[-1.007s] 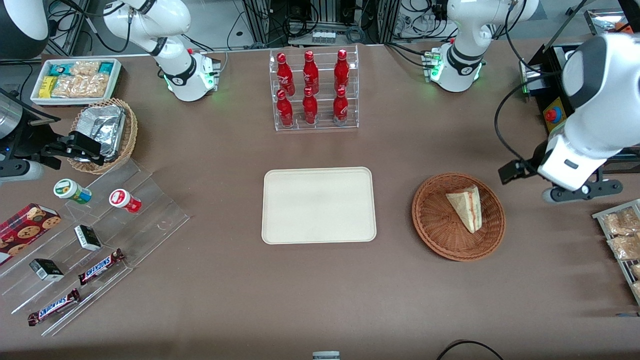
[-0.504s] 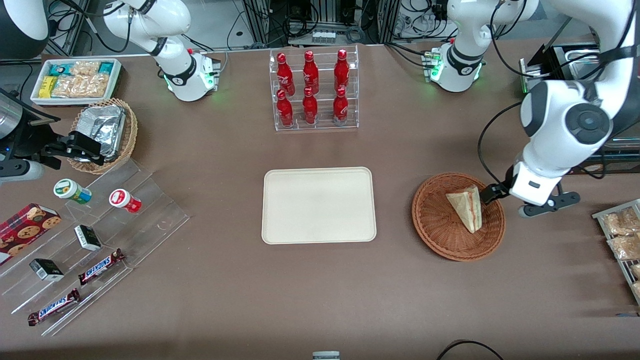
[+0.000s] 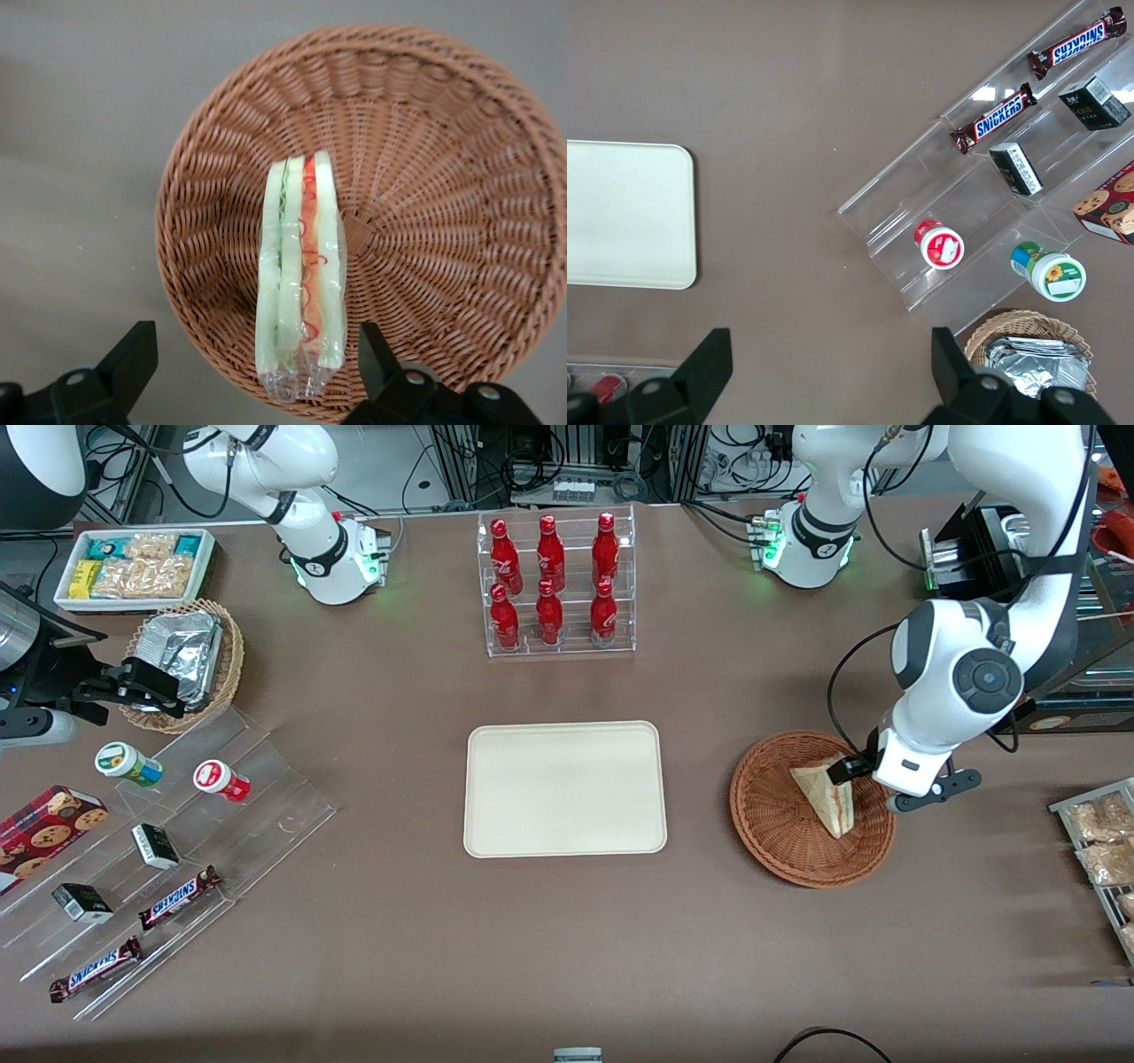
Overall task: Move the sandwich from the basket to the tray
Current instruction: 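Lower the left gripper over the wrapped sandwich and close on it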
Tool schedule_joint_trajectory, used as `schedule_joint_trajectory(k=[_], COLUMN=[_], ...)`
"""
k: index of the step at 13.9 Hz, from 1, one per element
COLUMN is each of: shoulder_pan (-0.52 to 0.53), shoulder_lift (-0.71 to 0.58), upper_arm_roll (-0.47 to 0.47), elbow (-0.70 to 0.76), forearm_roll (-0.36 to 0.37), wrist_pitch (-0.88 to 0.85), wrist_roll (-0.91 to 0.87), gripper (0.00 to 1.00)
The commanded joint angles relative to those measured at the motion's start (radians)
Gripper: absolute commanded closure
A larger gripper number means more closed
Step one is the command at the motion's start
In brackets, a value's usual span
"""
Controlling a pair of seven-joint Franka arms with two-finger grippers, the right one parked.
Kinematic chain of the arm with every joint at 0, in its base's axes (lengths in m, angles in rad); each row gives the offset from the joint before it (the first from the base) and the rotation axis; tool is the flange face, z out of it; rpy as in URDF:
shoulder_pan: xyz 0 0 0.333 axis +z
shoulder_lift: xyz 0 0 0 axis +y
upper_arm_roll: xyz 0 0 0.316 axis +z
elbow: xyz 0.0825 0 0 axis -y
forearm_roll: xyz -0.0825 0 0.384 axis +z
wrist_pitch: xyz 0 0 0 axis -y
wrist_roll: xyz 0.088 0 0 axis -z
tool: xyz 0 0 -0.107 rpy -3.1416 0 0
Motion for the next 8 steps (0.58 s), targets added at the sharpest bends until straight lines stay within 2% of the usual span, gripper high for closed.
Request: schedule_joint_trajectory(k=[1, 3, 8], shoulder_pan=[0.006, 0.006, 0.006], shoulder_lift=[0.027, 0.047, 0.103], upper_arm_roll=[-0.009, -0.022, -0.029], elbow=[-0.005, -0.005, -0.001], forearm_roll=[-0.066, -0.088, -0.088], wrist_pitch=[0.021, 0.024, 0.084], wrist_roll=[-0.015, -0.015, -0.009], gripper=[0.00, 0.00, 0.02])
